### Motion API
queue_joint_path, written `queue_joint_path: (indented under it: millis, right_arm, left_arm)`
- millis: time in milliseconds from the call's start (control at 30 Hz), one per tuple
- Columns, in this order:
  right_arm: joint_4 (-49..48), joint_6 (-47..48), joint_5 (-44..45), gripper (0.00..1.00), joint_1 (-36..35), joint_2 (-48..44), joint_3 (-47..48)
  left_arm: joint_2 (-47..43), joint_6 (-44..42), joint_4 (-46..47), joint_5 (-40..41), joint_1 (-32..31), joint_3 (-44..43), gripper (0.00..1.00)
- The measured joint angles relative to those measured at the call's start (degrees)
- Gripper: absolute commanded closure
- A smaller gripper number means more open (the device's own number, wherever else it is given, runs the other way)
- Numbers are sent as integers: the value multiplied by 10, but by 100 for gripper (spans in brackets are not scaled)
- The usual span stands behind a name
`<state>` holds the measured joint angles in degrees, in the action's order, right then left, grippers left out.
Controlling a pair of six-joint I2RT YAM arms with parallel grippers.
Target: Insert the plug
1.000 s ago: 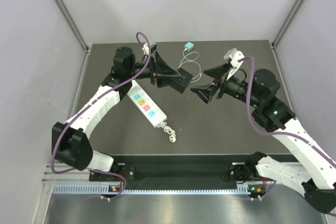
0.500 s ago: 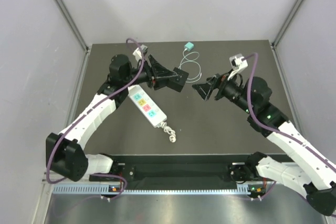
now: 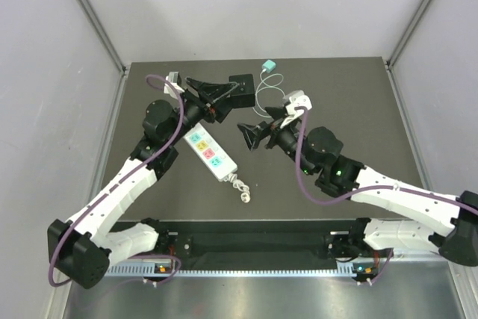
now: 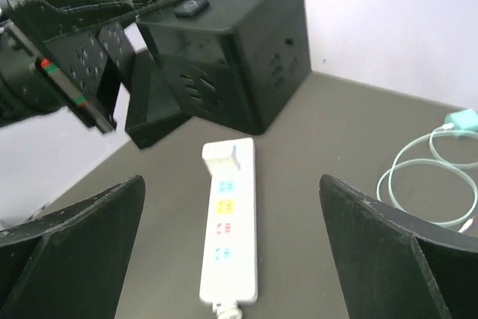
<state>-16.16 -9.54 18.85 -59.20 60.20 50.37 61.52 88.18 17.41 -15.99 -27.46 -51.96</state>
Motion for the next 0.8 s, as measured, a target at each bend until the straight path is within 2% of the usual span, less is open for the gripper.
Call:
queue_joint_path:
  millis: [367,567,700,800]
  right_arm:
    - [-132,114,80,2,-46,100,64]
    - [-184,193,137,10,-71,134,79]
    - [-218,249,162,21,-82,151,80]
    - [-244,298,187,21,-92,162,83]
  left_arm:
    - [-17,7,1,85,-48,2,100]
    - [-45,7,1,114,-67,8,100]
    - [-48,7,2,134,-80,10,100]
    - [-54,7,0,159,-93,16,100]
